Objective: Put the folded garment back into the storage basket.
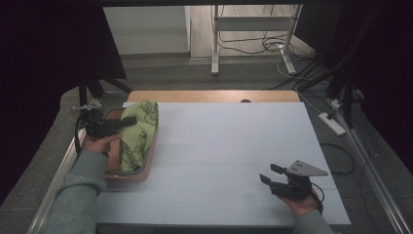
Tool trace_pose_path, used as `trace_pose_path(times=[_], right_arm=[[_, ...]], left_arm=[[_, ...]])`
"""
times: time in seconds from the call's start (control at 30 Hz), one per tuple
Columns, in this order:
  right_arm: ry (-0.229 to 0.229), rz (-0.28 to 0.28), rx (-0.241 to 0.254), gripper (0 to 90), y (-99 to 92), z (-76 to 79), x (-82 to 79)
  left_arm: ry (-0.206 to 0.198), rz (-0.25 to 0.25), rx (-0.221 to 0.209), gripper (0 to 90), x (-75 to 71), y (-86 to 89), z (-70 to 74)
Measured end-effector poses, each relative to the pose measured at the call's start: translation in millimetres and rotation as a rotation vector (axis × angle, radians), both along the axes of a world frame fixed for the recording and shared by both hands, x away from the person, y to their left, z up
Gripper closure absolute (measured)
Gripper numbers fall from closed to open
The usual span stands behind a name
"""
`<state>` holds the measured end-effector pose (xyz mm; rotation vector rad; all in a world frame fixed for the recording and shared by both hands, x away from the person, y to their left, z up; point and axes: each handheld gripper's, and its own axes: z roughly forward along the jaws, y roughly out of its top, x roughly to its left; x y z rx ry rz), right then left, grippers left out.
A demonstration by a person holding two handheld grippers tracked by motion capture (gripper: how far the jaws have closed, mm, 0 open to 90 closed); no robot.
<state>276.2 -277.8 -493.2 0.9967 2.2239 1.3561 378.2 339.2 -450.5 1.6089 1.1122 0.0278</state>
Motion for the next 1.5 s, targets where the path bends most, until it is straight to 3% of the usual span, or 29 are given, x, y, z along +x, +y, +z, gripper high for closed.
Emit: trace_pose_path(times=[0.3,0.77,1.5], right_arm=[[-0.002,0.001,-0.002,40.7,1.3,0.0,-0.4],[-0.006,-0.002,-0.003,40.3,1.0,0.2,-0.6],[-0.007,-0.002,-0.003,40.2,1.2,0.4,-1.1]], left_arm=[[0.085,0.043,0.017,68.9,5.9,16.9,-13.1],[0.158,0.094,0.068,68.5,15.2,22.1,-22.0],[0.209,0.102,0.252,67.5,28.6,10.4,-25.3]])
